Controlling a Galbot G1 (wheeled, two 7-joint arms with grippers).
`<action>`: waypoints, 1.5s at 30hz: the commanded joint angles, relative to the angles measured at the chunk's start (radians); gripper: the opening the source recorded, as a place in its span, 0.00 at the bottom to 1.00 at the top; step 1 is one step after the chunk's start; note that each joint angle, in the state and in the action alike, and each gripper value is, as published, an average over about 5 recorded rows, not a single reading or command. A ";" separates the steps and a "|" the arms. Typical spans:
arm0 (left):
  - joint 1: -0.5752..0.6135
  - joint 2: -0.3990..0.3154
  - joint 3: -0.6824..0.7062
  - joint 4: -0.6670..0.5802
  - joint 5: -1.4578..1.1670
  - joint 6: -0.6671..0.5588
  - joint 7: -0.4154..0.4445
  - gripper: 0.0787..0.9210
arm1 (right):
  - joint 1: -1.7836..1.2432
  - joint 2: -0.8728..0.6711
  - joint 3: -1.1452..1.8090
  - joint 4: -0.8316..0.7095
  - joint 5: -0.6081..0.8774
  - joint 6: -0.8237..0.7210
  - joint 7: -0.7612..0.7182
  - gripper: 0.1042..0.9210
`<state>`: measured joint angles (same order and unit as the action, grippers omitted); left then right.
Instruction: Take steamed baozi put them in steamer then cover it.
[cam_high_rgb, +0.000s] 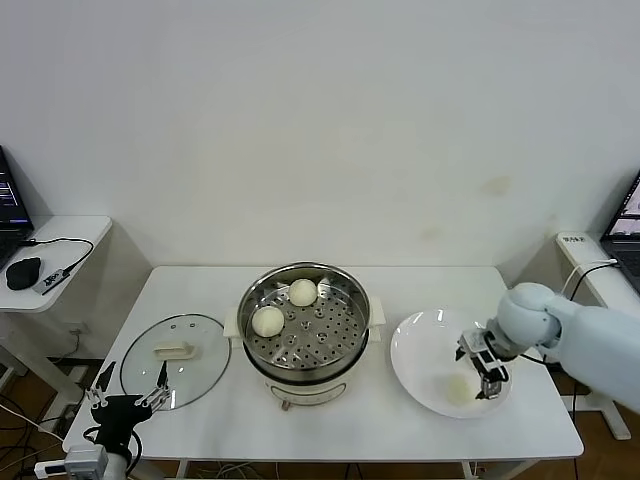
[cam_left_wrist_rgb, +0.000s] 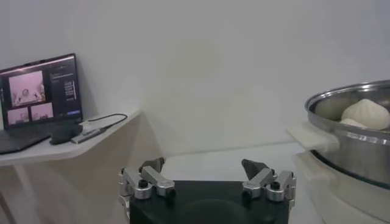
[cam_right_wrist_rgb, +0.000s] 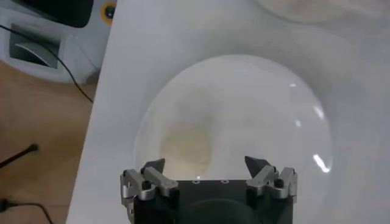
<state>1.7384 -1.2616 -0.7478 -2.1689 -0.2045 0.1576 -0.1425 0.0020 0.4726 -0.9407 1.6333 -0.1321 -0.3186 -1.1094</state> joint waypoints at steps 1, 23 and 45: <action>0.000 0.001 0.000 0.003 0.001 -0.001 0.000 0.88 | -0.125 -0.010 0.082 -0.022 -0.044 0.008 0.013 0.88; 0.000 -0.003 -0.005 0.003 0.002 -0.001 -0.001 0.88 | -0.160 0.085 0.117 -0.118 -0.050 -0.003 0.038 0.81; 0.001 0.003 -0.006 -0.018 0.000 -0.001 -0.002 0.88 | 0.186 0.034 0.041 -0.056 0.114 -0.019 -0.031 0.66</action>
<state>1.7377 -1.2633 -0.7551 -2.1787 -0.2042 0.1559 -0.1449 -0.0300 0.5218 -0.8566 1.5511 -0.1080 -0.3304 -1.1251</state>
